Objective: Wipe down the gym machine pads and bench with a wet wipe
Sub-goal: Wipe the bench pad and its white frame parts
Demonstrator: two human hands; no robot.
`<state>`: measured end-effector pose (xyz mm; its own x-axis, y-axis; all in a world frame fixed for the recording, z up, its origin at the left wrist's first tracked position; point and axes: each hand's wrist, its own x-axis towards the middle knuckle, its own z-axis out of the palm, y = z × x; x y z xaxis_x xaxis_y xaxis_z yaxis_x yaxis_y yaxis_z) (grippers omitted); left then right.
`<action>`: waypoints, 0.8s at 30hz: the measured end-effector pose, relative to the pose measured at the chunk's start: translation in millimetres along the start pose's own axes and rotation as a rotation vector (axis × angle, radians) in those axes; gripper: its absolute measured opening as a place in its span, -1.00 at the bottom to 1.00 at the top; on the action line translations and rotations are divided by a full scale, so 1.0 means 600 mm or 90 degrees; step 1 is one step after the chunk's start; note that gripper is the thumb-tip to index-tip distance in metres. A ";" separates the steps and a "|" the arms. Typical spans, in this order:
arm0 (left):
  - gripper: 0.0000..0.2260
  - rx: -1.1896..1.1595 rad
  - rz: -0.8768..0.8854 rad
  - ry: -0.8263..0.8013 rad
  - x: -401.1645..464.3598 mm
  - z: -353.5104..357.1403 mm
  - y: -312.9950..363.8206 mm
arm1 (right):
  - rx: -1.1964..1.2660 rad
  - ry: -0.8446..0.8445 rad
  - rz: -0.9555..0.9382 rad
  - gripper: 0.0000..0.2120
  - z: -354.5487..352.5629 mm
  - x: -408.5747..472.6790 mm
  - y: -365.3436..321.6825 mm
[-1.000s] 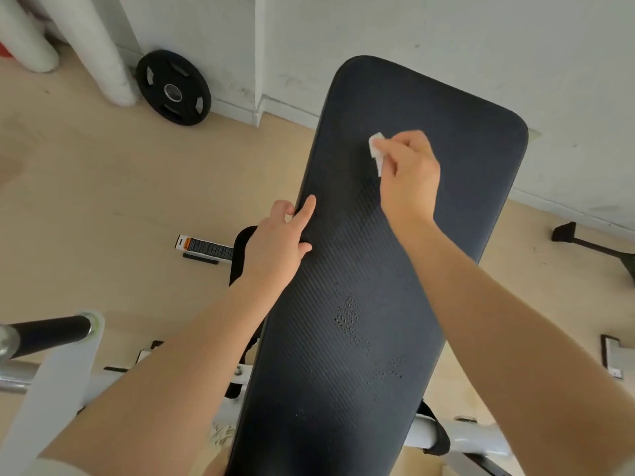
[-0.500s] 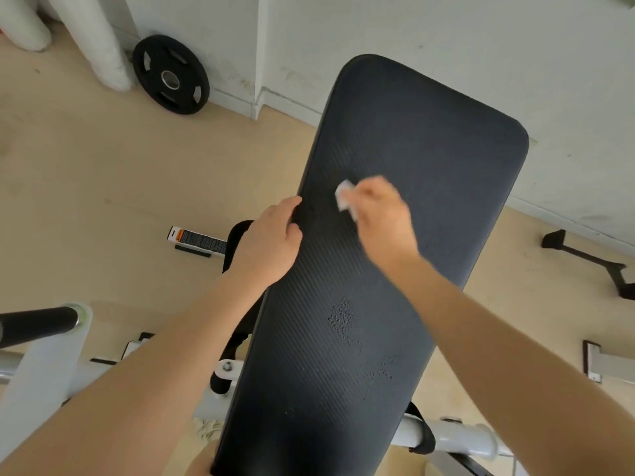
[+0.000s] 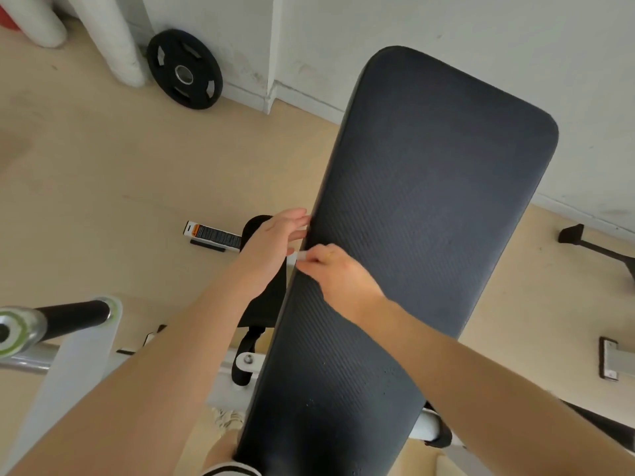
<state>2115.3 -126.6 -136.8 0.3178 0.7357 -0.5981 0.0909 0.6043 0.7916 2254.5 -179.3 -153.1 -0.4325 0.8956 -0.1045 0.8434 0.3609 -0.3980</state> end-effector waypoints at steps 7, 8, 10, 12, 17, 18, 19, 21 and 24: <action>-0.65 0.038 0.044 -0.058 -0.010 0.013 -0.006 | -0.058 0.247 0.181 -0.70 -0.126 0.105 0.059; -0.65 0.029 0.043 -0.054 -0.010 0.014 -0.008 | -0.059 0.226 0.180 -0.70 -0.120 0.116 0.060; -0.66 -0.034 0.030 -0.030 -0.010 0.010 -0.019 | -0.067 0.185 0.170 -0.73 -0.090 0.115 0.046; -0.68 -0.141 -0.009 0.007 -0.013 0.004 -0.025 | -0.060 0.159 0.131 -0.83 -0.048 0.081 0.023; -0.66 -0.034 -0.056 0.011 -0.037 0.019 -0.020 | -0.014 -0.045 -0.024 -0.59 0.050 -0.063 -0.029; -0.65 0.033 -0.036 0.014 -0.042 0.022 -0.028 | -0.028 -0.086 -0.042 -0.59 0.052 -0.073 -0.031; -0.63 0.088 -0.002 0.030 -0.045 0.025 -0.040 | -0.039 -0.079 -0.030 -0.63 0.042 -0.070 -0.029; -0.53 0.175 0.056 0.082 -0.051 0.027 -0.070 | -0.024 0.055 0.061 -0.81 0.006 -0.038 -0.015; -0.45 0.317 0.087 0.120 -0.058 0.033 -0.108 | 0.000 0.270 0.195 -0.80 -0.078 0.021 0.024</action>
<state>2117.1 -197.4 -165.1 0.1877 0.8672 -0.4612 0.5113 0.3147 0.7997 2276.3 -150.6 -117.4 0.0009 0.9867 0.1623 0.9113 0.0660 -0.4064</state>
